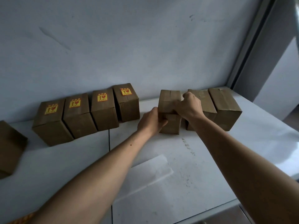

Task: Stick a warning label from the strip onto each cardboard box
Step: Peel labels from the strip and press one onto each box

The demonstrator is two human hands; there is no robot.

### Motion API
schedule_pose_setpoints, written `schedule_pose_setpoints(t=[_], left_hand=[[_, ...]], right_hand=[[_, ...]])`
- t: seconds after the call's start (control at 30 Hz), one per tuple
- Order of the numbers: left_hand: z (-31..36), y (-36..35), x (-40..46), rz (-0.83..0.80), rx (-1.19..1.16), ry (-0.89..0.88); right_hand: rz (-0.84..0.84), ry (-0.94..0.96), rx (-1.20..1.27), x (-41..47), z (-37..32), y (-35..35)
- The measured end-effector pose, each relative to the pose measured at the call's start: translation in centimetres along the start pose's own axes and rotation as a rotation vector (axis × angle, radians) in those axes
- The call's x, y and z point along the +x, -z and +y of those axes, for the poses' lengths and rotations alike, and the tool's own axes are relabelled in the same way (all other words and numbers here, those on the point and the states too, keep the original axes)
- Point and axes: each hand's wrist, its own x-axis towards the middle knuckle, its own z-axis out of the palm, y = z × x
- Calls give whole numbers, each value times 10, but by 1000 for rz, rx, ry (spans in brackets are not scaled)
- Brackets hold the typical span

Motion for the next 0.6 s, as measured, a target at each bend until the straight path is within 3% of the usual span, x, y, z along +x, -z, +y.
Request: schedule_pose_setpoints(t=[0.33,0.47,0.6], left_hand=[[-20,73,-102,198,-92,-99],[-45,102,-157,304,-75,-18],[-80,115,-201,366,-78,136]], right_hand=[[135,17,529,-89,-50,-22],[44,36,660,-136,-82,-47],[-79,64,622,-175,-98,-86]])
